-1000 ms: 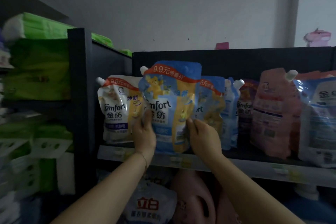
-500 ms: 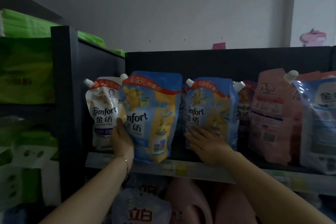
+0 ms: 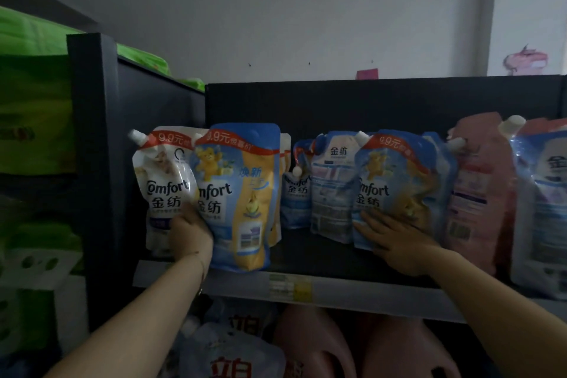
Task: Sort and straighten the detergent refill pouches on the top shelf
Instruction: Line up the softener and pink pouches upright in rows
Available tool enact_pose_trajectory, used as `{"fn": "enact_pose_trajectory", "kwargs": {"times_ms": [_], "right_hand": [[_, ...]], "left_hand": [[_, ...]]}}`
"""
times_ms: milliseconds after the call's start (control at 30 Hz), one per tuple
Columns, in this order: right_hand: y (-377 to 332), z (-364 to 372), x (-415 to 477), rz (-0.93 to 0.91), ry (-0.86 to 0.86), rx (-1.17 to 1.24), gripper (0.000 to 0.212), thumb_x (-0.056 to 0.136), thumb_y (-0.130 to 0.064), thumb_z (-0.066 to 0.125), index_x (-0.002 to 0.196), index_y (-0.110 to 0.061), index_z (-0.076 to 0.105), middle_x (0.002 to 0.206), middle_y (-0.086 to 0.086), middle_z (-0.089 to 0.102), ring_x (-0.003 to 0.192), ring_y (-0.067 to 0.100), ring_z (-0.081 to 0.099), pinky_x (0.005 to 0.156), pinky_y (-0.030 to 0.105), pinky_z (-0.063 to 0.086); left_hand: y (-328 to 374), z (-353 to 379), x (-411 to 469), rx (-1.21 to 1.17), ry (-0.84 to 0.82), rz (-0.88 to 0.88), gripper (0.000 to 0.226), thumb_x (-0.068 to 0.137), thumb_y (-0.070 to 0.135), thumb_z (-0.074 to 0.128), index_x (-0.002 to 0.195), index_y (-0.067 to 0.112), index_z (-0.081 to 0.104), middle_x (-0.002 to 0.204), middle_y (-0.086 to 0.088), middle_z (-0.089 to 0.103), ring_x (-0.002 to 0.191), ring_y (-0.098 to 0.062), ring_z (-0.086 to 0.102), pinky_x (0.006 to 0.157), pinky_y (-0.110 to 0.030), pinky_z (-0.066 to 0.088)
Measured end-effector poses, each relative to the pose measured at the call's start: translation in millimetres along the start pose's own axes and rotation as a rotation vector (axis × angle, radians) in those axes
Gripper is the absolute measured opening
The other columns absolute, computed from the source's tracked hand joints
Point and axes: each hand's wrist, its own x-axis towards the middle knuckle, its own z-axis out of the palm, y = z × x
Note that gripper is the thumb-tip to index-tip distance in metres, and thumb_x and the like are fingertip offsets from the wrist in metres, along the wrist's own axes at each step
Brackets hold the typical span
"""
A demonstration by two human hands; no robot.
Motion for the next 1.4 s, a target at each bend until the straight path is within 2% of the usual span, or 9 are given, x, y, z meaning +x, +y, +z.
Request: {"fn": "enact_pose_trajectory", "kwargs": {"times_ms": [167, 333, 533, 700, 867, 1000, 1100, 1200, 1400], "right_hand": [[-17.4, -17.4, 5.5, 0.068, -0.084, 0.058, 0.06, 0.103, -0.032, 0.025, 0.154, -0.025, -0.005, 0.16, -0.003, -0.016, 0.147, 0.016, -0.014, 0.119, 0.034, -0.003], [-67.6, -46.7, 9.9, 0.224, 0.157, 0.397, 0.04, 0.098, -0.029, 0.043, 0.135, -0.013, 0.043, 0.141, 0.012, 0.039, 0.125, 0.029, 0.041, 0.101, 0.036, 0.041], [-103.3, -48.4, 48.3, 0.189, 0.208, 1.073, 0.028, 0.098, -0.024, 0.049, 0.125, -0.015, 0.05, 0.122, 0.002, 0.054, 0.111, 0.024, 0.054, 0.089, 0.03, 0.044], [-58.9, -25.4, 46.7, 0.299, 0.325, 1.071, 0.007, 0.099, -0.017, 0.048, 0.097, -0.012, 0.052, 0.098, 0.0, 0.055, 0.088, 0.014, 0.052, 0.072, 0.025, 0.038], [-34.1, -27.9, 47.6, 0.324, 0.313, 1.056, 0.022, 0.098, -0.017, 0.05, 0.076, -0.015, 0.045, 0.078, 0.002, 0.053, 0.074, 0.014, 0.051, 0.054, 0.018, 0.035], [-23.8, -19.1, 51.9, 0.377, 0.343, 1.012, 0.008, 0.092, -0.015, 0.059, 0.091, -0.01, 0.053, 0.092, 0.008, 0.061, 0.087, 0.022, 0.059, 0.07, 0.03, 0.047], [-20.9, -15.4, 55.9, 0.43, 0.322, 0.99, 0.039, 0.088, -0.02, 0.064, 0.118, 0.0, 0.049, 0.118, 0.02, 0.06, 0.105, 0.032, 0.058, 0.092, 0.042, 0.048], [-31.4, -17.5, 54.5, 0.484, 0.277, 0.899, 0.068, 0.089, -0.026, 0.064, 0.14, 0.002, 0.028, 0.138, 0.021, 0.045, 0.122, 0.035, 0.048, 0.1, 0.037, 0.041], [-45.2, -21.2, 65.9, 0.51, 0.351, 1.119, 0.088, 0.081, -0.027, 0.075, 0.144, 0.003, 0.022, 0.147, 0.019, 0.037, 0.131, 0.035, 0.041, 0.106, 0.039, 0.039]], "left_hand": [[-3.1, -1.8, -2.5, -0.008, -0.014, 0.008, 0.065, 0.102, 0.047, 0.023, 0.109, -0.007, 0.057, 0.116, -0.03, 0.059, 0.108, -0.043, 0.055, 0.084, -0.039, 0.04], [-4.0, -2.9, -5.8, -0.011, -0.006, 0.036, 0.061, 0.103, 0.043, 0.025, 0.102, -0.009, 0.055, 0.11, -0.032, 0.059, 0.102, -0.045, 0.056, 0.075, -0.037, 0.037], [-7.7, -0.5, -6.4, -0.015, -0.012, 0.049, 0.054, 0.103, 0.042, 0.024, 0.096, -0.002, 0.053, 0.108, -0.029, 0.061, 0.101, -0.042, 0.056, 0.074, -0.035, 0.036], [-12.7, 0.9, -2.1, -0.006, -0.014, 0.075, 0.057, 0.103, 0.041, 0.024, 0.102, -0.007, 0.055, 0.106, -0.028, 0.061, 0.099, -0.041, 0.057, 0.073, -0.035, 0.037], [-17.0, 2.0, 1.8, -0.011, -0.028, 0.075, 0.054, 0.102, 0.044, 0.024, 0.097, -0.002, 0.053, 0.105, -0.028, 0.061, 0.098, -0.04, 0.058, 0.079, -0.04, 0.045], [-16.3, 1.5, 1.2, -0.014, -0.025, 0.071, 0.052, 0.103, 0.042, 0.025, 0.095, -0.002, 0.051, 0.105, -0.029, 0.061, 0.098, -0.042, 0.057, 0.076, -0.039, 0.042], [-15.0, 0.5, -0.6, -0.019, -0.029, 0.074, 0.055, 0.103, 0.042, 0.025, 0.099, -0.005, 0.053, 0.104, -0.027, 0.061, 0.096, -0.041, 0.057, 0.074, -0.038, 0.042], [-12.1, -0.4, -3.6, -0.039, -0.029, 0.069, 0.05, 0.103, 0.039, 0.026, 0.098, -0.004, 0.052, 0.107, -0.028, 0.06, 0.099, -0.041, 0.057, 0.072, -0.034, 0.036], [-14.3, 1.1, -2.2, -0.036, -0.026, 0.063, 0.044, 0.104, 0.039, 0.025, 0.091, 0.003, 0.047, 0.107, -0.027, 0.06, 0.098, -0.04, 0.057, 0.073, -0.034, 0.038]]}}
